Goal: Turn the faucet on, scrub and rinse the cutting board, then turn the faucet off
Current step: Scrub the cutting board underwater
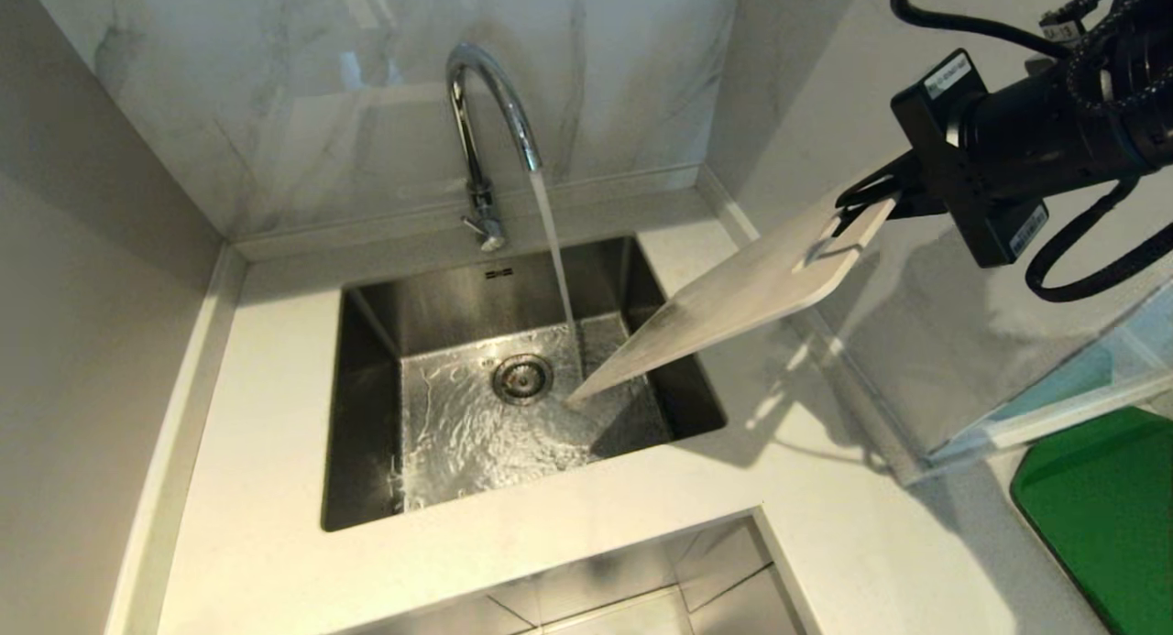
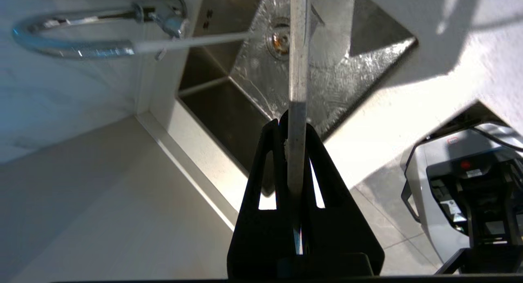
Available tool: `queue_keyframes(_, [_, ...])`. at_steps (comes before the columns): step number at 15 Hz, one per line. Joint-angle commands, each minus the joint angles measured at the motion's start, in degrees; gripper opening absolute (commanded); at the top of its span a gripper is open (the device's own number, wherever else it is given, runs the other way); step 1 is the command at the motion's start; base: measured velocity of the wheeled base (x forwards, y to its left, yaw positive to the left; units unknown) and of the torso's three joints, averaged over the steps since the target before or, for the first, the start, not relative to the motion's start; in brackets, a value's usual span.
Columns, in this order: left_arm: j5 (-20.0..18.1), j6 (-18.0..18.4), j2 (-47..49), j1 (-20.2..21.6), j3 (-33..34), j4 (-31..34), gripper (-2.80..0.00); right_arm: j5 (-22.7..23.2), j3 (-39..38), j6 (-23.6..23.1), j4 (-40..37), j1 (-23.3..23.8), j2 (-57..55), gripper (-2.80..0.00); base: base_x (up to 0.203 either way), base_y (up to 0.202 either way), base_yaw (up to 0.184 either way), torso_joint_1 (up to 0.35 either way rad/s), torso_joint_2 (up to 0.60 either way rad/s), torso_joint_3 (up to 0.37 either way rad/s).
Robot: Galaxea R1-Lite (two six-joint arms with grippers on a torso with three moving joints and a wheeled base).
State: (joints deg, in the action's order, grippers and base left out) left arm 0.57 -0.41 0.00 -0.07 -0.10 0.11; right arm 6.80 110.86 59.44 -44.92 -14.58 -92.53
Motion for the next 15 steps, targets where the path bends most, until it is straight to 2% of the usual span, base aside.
queue_keyframes(1, [0.0,0.0,0.1,0.0,0.0,0.0,-2.8,0.1,0.0,0.3,-0.3,0.0,0.1,-2.8,0.18,0.0,0.009,0.007,0.01,0.001])
queue_keyframes(5, [0.0,0.1,0.1,0.0,0.1,-0.1,-2.8,0.1,0.0,0.3,-0.5,0.0,0.2,-2.8,0.208,0.0,-0.014,0.003,0.0,0.001])
queue_keyframes(7, [0.0,0.1,0.1,0.0,0.1,-0.1,-2.8,0.1,-0.1,0.3,-0.8,0.0,0.2,-2.8,0.104,0.0,0.02,0.005,0.01,0.005])
queue_keyframes(15, [0.0,0.1,0.1,0.0,0.1,-0.1,-2.8,0.2,-0.1,-0.8,-0.3,-0.1,0.0,-2.8,0.0,0.0,0.0,0.0,0.0,0.0])
